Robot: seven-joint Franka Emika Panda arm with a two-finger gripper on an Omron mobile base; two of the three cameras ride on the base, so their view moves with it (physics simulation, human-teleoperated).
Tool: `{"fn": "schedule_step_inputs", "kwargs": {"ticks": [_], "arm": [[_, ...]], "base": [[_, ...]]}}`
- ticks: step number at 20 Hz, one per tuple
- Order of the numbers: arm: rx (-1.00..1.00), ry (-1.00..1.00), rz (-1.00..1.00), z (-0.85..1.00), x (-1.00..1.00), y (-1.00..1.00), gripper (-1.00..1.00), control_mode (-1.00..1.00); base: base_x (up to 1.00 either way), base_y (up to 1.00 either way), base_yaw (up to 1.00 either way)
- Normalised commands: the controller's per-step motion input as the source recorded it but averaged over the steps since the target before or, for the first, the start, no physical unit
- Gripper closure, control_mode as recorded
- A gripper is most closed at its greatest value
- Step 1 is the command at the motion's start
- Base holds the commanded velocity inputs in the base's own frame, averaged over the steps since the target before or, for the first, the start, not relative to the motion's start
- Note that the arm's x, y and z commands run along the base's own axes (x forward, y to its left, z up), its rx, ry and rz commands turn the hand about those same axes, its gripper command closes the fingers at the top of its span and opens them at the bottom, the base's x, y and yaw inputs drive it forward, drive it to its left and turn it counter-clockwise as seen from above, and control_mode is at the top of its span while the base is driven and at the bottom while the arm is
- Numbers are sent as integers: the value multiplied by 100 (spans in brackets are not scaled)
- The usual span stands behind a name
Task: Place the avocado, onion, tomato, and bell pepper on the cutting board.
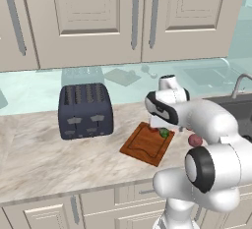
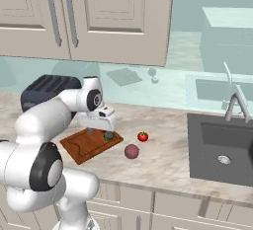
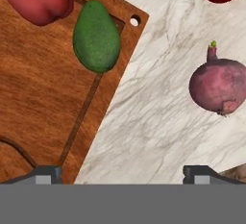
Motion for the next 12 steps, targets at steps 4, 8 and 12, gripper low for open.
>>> {"fn": "schedule_step_inputs", "kwargs": {"ticks": [4, 8, 12], "arm": [[0, 0, 0, 0, -4, -38, -100, -100], [0, 0, 0, 1, 0, -32, -100, -100], [-1, -1, 0, 0, 0, -39, -100, -100]], "base": [[0, 0, 0], [0, 0, 0], [0, 0, 0]]}}
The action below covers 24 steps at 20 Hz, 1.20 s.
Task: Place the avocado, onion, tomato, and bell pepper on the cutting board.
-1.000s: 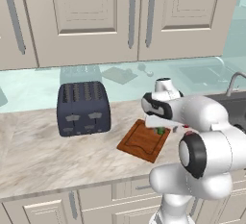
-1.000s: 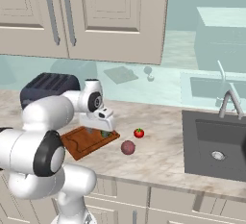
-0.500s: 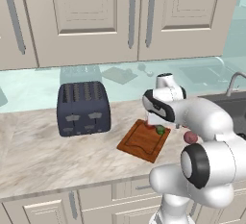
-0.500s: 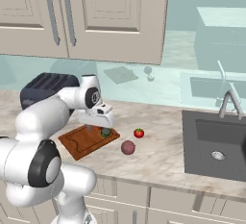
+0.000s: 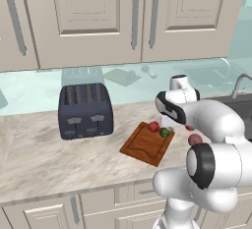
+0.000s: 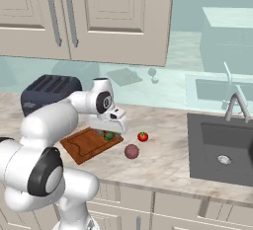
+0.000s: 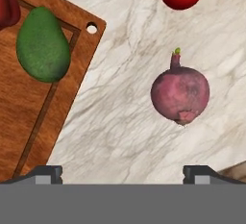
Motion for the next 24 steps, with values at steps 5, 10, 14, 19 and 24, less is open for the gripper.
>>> {"fn": "schedule_step_inputs", "kwargs": {"ticks": [5, 10, 14, 19, 24], "arm": [[-4, -1, 0, 21, 6, -17, -100, -100], [-1, 0, 0, 29, 18, -16, -100, -100], [2, -3, 0, 11, 1, -51, -100, -100], [0, -1, 0, 0, 10, -34, -100, -100], [0, 0, 0, 0, 24, -19, -100, -100]], "base": [[0, 0, 0], [0, 0, 0], [0, 0, 0], [0, 0, 0], [0, 0, 0]]}}
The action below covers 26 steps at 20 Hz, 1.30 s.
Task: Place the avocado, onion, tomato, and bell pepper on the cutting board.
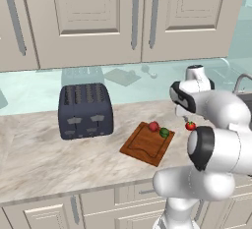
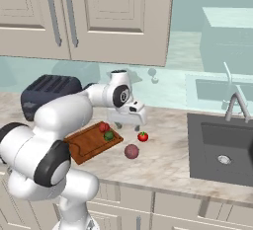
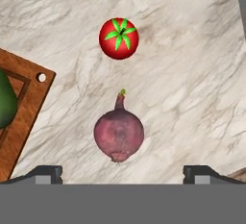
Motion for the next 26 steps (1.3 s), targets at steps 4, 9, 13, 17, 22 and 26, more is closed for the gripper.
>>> {"fn": "schedule_step_inputs", "kwargs": {"ticks": [4, 9, 13, 17, 22, 26], "arm": [[0, 0, 0, -5, 29, 0, -100, -100], [0, -1, 0, -22, 14, 0, -100, -100], [0, -9, 0, -40, 1, -4, -100, -100], [0, -8, 0, -29, 1, -12, -100, -100], [0, -6, 0, -13, 5, -21, -100, -100], [0, -7, 0, -6, 7, -20, -100, -100]], "base": [[0, 0, 0], [0, 0, 0], [0, 0, 0], [0, 0, 0], [0, 0, 0], [0, 0, 0]]}}
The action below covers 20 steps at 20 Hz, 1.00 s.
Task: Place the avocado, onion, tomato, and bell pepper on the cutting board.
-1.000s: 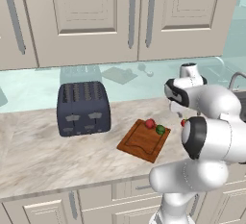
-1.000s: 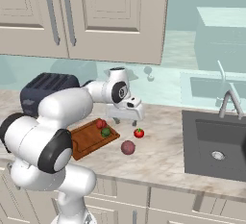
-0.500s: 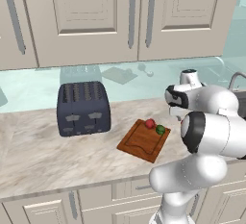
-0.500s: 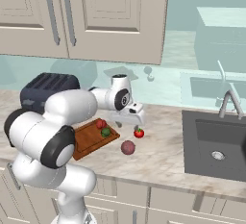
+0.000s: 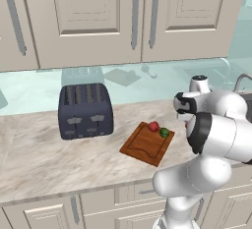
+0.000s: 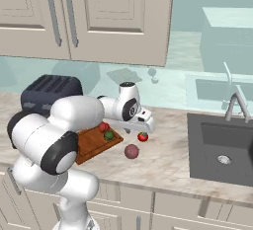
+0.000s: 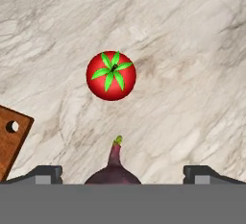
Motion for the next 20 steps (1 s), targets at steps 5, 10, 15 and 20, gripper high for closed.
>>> {"fn": "schedule_step_inputs", "kwargs": {"ticks": [5, 10, 15, 20], "arm": [[0, -3, 0, 0, 15, -14, -100, -100], [0, 0, 0, -4, 22, 0, -100, -100], [0, 0, 0, -10, 30, 0, -100, -100], [0, 0, 0, -20, 25, 0, -100, -100]], "base": [[0, 0, 0], [0, 0, 0], [0, 0, 0], [0, 0, 0]]}}
